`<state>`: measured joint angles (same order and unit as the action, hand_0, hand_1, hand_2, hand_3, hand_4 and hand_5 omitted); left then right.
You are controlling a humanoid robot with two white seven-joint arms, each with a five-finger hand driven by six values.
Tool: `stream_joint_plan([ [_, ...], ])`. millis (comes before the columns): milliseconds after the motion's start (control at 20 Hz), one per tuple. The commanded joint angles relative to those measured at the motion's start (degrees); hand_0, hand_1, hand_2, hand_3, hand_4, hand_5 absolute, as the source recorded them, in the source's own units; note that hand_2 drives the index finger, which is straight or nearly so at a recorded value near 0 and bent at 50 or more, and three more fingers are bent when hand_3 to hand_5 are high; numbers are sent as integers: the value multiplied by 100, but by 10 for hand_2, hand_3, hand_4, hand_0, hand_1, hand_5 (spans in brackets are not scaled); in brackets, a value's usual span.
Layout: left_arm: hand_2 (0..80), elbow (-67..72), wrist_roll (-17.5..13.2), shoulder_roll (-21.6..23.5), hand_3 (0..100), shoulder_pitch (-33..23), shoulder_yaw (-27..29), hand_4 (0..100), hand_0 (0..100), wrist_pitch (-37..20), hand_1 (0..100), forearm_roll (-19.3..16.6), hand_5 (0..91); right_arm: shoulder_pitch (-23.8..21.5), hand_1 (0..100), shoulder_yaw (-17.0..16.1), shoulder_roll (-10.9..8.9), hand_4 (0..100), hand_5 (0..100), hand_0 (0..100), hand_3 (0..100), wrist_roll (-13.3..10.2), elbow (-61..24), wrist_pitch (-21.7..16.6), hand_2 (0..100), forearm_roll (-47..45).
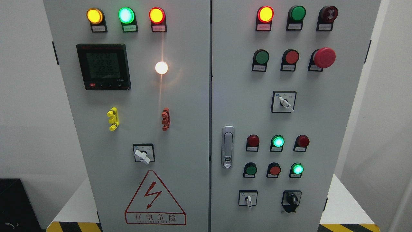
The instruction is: Flip black knob to close circuit
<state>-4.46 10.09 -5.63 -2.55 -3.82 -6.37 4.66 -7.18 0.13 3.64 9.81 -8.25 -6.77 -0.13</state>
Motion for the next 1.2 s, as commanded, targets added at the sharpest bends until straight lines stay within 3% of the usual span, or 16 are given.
stream_joint_plan([
  [0, 0, -2, -7, 0, 0, 0, 4, 0, 120, -4, 556, -1, 0, 15, 9, 102, -12, 0, 0, 0, 0, 65, 113, 0, 0, -145],
  [400, 0, 7, -7, 0, 0, 0, -5, 0, 120, -4, 556, -1, 0, 6, 5, 216, -21, 0, 0, 0, 0, 100, -53, 18, 0, -145],
  [800, 0, -2, -7, 0, 0, 0, -5, 0, 120, -4, 556, -1, 0, -161, 1, 374, 6, 0, 0, 0, 0, 82, -1370, 562, 0, 249],
  [950, 0, 7, -7, 0, 0, 0, 4, 0, 120, -4, 556, -1, 0, -337, 0, 322, 41, 0, 0, 0, 0, 48, -2135, 913, 0, 776],
  [1150, 0, 7, -7, 0, 0, 0, 4, 0, 120, -4, 556, -1, 0, -442, 0, 321, 67, 0, 0, 0, 0, -40, -2786, 1010, 0, 1496],
])
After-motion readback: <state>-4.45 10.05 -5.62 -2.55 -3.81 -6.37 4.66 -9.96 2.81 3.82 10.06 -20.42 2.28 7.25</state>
